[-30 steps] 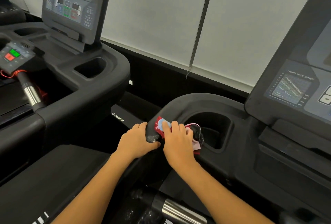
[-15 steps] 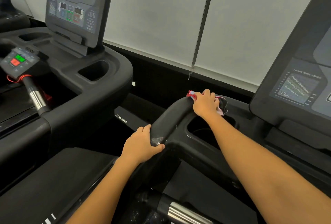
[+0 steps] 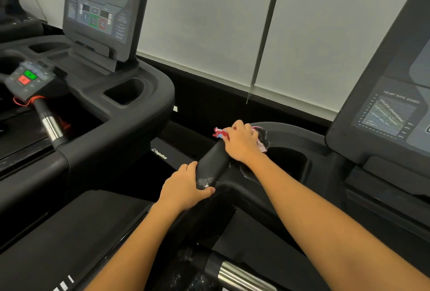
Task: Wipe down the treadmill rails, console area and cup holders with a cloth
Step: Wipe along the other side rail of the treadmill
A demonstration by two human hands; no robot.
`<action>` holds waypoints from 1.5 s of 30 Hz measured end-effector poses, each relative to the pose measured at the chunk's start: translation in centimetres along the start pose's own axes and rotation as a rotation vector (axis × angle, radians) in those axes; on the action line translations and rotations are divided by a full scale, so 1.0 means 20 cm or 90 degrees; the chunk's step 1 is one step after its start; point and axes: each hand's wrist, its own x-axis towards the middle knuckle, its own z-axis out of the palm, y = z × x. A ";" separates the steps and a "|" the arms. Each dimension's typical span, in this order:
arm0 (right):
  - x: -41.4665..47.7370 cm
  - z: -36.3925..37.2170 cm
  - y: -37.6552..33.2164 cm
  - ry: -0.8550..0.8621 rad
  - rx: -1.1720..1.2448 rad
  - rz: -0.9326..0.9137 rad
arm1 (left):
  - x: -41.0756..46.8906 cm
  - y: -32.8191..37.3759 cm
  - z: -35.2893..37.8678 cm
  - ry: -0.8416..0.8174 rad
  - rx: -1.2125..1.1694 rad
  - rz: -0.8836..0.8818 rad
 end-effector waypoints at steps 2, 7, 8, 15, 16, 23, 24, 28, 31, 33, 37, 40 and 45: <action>0.02 0.00 0.04 0.007 0.001 0.038 | 0.00 0.00 0.00 -0.002 0.008 -0.001; -0.05 -0.01 -0.01 -0.032 0.000 -0.042 | 0.01 0.00 0.00 -0.001 0.016 0.000; -0.09 -0.01 -0.04 -0.040 0.003 -0.072 | 0.01 0.00 0.01 0.000 0.015 0.001; -0.30 -0.03 -0.15 -0.131 0.138 -0.162 | 0.03 -0.01 0.02 0.010 0.027 -0.008; -0.31 -0.06 -0.13 -0.146 0.211 -0.135 | 0.03 -0.01 0.02 0.009 0.025 -0.006; -0.35 -0.19 0.03 0.104 0.385 -0.027 | 0.01 -0.01 0.02 0.010 0.028 0.008; -0.35 -0.19 0.06 0.136 0.376 -0.033 | 0.01 -0.01 0.02 0.011 0.030 0.009; -0.35 -0.17 0.11 0.095 0.283 -0.104 | 0.01 -0.01 0.02 0.012 0.030 0.011; -0.39 -0.09 0.14 -0.045 0.162 -0.130 | 0.01 -0.01 0.02 0.009 0.032 0.011; -0.43 -0.06 0.15 -0.071 0.150 -0.149 | 0.01 0.00 0.02 0.015 0.036 0.012; -0.40 -0.07 0.17 -0.079 0.132 -0.183 | 0.01 0.00 0.02 0.019 0.034 0.010; -0.31 -0.07 0.21 -0.022 0.145 -0.121 | 0.00 -0.01 0.02 0.014 0.029 0.009; -0.26 -0.05 0.20 0.014 0.130 -0.045 | 0.00 -0.01 0.02 0.014 0.033 0.009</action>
